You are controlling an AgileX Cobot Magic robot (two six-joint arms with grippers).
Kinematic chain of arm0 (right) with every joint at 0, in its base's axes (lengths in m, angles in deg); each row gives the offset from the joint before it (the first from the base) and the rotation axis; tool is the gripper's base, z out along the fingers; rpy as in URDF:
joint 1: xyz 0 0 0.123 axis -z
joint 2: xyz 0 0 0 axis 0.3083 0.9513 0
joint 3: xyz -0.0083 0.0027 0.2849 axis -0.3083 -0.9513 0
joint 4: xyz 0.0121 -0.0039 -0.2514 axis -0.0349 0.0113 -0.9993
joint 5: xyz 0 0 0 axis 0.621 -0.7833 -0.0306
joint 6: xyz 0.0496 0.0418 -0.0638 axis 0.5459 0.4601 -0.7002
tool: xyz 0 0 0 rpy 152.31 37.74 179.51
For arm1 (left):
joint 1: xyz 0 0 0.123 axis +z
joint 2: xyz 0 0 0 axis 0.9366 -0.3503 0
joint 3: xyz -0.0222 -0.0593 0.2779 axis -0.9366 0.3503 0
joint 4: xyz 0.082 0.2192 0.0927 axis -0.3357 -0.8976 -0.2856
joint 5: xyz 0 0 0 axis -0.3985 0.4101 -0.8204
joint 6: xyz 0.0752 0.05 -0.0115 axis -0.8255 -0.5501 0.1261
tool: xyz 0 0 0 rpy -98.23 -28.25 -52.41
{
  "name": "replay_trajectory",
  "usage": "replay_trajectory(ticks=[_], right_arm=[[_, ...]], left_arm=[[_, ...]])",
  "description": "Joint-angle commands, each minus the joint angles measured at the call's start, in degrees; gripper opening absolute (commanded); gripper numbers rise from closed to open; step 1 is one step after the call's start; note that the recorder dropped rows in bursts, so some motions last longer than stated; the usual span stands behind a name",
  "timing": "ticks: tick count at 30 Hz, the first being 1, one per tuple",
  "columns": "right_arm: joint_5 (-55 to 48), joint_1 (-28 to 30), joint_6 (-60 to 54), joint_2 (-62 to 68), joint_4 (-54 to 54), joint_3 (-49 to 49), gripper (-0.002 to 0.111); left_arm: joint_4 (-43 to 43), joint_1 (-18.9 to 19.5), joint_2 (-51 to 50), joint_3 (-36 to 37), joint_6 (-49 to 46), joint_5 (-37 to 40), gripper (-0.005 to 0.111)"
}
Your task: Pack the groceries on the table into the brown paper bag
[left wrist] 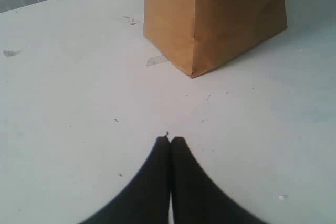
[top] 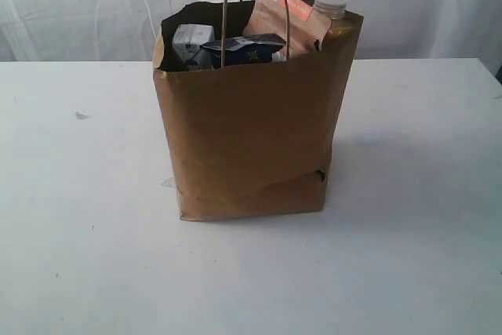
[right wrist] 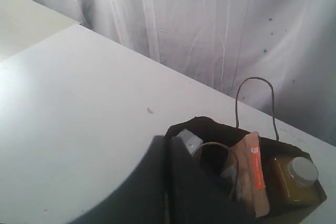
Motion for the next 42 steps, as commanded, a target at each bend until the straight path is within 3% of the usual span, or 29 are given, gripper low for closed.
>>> replay_trajectory(ticks=[1, 18, 26, 28, 30, 34, 37, 42], right_arm=[[-3.1, -0.6, -0.7, -2.7, 0.2, 0.3, 0.000], [-3.6, -0.6, -0.2, -13.8, 3.5, 0.3, 0.000], [-3.6, -0.6, -0.2, -13.6, -0.3, -0.6, 0.000], [-3.0, -0.6, -0.2, -14.6, -4.2, -5.1, 0.000], [9.9, -0.6, -0.2, -18.1, -6.3, -14.6, 0.000], [23.2, -0.6, -0.2, -23.3, -6.8, -28.7, 0.000], [39.4, 0.7, 3.5, -29.9, -8.4, -47.8, 0.000], [54.0, 5.1, 11.0, -34.3, -6.5, -66.3, 0.000]], left_arm=[[-0.1, 0.0, 0.3, 0.3, -0.2, 0.2, 0.000], [-0.1, 0.0, 0.3, 0.3, -0.2, 0.2, 0.000], [-0.1, 0.0, 0.3, 0.3, -0.2, 0.2, 0.000], [-0.1, 0.0, 0.3, 0.3, -0.2, 0.2, 0.000], [-0.1, 0.0, 0.3, 0.3, -0.2, 0.2, 0.000], [-0.1, 0.0, 0.3, 0.3, -0.2, 0.2, 0.000], [-0.1, 0.0, 0.3, 0.3, -0.2, 0.2, 0.000], [-0.1, 0.0, 0.3, 0.3, -0.2, 0.2, 0.000]])
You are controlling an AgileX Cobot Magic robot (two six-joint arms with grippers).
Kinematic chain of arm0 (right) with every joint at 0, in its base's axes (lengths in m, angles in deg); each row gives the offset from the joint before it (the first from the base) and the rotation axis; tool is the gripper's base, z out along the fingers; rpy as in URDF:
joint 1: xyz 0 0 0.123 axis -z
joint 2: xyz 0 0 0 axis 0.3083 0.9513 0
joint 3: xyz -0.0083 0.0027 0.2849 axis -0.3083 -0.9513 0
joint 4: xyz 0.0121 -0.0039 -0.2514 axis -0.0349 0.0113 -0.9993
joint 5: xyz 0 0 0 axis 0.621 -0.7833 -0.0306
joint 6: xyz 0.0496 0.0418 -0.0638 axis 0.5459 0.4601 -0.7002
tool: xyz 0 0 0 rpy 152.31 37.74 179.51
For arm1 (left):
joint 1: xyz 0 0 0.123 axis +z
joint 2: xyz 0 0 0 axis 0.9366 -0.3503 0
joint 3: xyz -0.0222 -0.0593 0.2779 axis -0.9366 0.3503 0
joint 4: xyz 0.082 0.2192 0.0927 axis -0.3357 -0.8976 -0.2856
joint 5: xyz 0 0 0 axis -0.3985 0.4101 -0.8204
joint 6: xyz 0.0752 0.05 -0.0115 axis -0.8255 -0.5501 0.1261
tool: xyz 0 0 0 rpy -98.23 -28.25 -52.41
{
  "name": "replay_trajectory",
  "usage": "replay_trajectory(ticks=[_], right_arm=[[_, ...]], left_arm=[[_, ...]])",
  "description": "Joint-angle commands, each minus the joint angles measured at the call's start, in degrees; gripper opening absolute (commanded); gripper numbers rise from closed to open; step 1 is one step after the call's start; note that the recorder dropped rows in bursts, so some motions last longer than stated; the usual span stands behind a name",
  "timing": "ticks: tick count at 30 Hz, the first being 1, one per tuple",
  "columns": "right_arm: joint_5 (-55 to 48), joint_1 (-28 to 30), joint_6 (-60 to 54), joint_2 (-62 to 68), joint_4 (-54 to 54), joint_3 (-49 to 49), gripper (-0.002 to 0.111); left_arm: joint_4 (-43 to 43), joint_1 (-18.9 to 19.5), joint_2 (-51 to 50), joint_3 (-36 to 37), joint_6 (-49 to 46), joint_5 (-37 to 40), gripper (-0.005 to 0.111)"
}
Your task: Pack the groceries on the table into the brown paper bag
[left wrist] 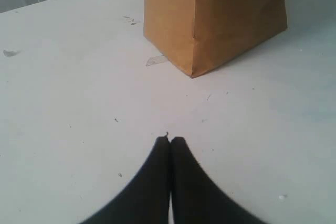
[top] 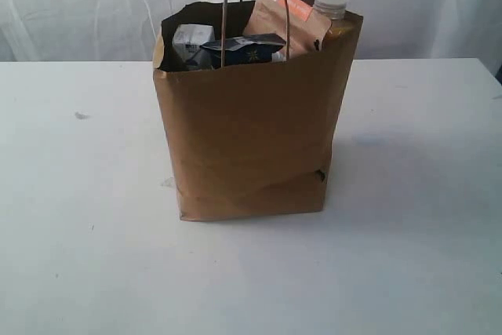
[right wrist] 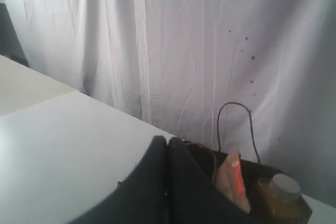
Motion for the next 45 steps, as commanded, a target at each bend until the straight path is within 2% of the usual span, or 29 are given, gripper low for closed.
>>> replay_trajectory(ticks=[1, 7, 11, 24, 32, 39, 45], right_arm=[[14.2, 4.0, 6.4, -3.3, 1.7, -15.6, 0.000], [34.3, 8.0, 7.7, -3.4, 7.0, -34.6, 0.000], [42.8, 8.3, 6.9, -4.9, 10.7, -43.6, 0.000], [37.2, 9.9, 7.9, -21.8, 15.6, -53.5, 0.000], [35.3, 18.0, 7.9, -31.0, 15.6, -58.6, 0.000], [23.5, 26.6, 7.5, -38.7, 15.6, -59.4, 0.000], [21.6, 33.0, -3.3, -39.1, 15.5, -59.4, 0.000]], left_arm=[[-0.1, 0.0, 0.3, 0.3, -0.2, 0.2, 0.000], [-0.1, 0.0, 0.3, 0.3, -0.2, 0.2, 0.000], [-0.1, 0.0, 0.3, 0.3, -0.2, 0.2, 0.000], [-0.1, 0.0, 0.3, 0.3, -0.2, 0.2, 0.000], [-0.1, 0.0, 0.3, 0.3, -0.2, 0.2, 0.000], [-0.1, 0.0, 0.3, 0.3, -0.2, 0.2, 0.000], [-0.1, 0.0, 0.3, 0.3, -0.2, 0.2, 0.000]])
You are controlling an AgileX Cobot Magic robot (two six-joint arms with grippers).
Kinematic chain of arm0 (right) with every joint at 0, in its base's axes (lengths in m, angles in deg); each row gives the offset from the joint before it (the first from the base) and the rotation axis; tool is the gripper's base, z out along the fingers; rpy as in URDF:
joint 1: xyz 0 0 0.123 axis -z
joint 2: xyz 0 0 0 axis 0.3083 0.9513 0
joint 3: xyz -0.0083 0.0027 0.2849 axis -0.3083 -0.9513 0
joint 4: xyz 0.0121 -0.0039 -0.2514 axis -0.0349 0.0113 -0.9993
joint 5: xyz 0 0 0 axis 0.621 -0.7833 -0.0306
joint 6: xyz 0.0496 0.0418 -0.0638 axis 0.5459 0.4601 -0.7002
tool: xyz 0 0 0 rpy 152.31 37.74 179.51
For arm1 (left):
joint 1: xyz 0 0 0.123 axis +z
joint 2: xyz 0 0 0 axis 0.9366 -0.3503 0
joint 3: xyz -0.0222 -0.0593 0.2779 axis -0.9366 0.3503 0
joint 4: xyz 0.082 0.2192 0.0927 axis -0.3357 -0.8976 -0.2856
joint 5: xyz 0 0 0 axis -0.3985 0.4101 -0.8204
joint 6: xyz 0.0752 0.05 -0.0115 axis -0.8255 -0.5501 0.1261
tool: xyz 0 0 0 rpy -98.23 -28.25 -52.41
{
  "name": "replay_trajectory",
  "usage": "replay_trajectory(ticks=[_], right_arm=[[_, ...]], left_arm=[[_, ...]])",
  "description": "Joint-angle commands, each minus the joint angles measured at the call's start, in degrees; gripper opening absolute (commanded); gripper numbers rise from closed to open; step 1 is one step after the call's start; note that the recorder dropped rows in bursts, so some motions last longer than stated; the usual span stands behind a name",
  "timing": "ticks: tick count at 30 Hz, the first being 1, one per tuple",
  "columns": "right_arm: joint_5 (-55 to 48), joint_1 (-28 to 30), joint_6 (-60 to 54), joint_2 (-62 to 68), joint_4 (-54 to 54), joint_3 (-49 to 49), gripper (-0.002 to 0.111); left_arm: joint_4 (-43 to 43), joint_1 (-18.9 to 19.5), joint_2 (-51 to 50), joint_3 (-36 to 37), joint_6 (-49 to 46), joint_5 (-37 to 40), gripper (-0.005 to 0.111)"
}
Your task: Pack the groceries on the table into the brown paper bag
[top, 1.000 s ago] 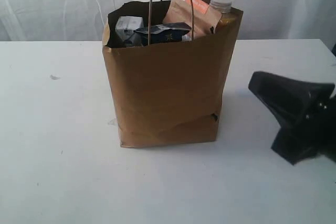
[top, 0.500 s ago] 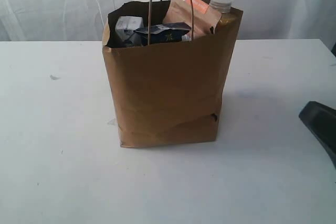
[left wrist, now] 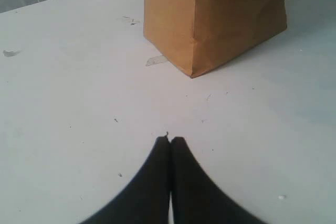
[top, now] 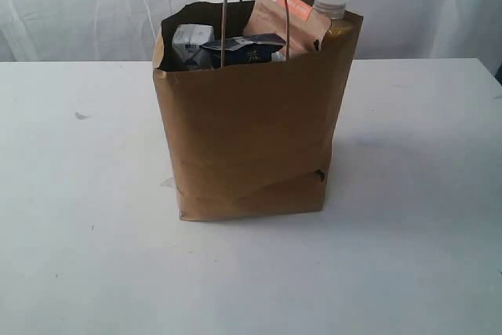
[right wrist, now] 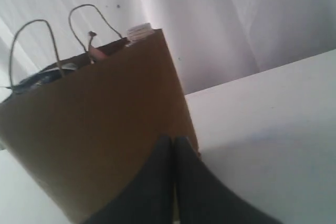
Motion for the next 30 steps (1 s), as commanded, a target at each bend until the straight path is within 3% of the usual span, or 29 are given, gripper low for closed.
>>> replay_trajectory(ticks=[1, 10, 30], right_arm=[[-1.5, 4.9, -9.6, -0.3, -0.2, -0.1, 0.000], [-6.7, 12.5, -19.0, -1.1, -0.4, -0.4, 0.000], [-17.1, 16.4, -19.1, -5.8, -0.8, -2.7, 0.000]], left_arm=[[-0.1, 0.0, 0.3, 0.3, -0.2, 0.2, 0.000], [-0.1, 0.0, 0.3, 0.3, -0.2, 0.2, 0.000], [-0.1, 0.0, 0.3, 0.3, -0.2, 0.2, 0.000]])
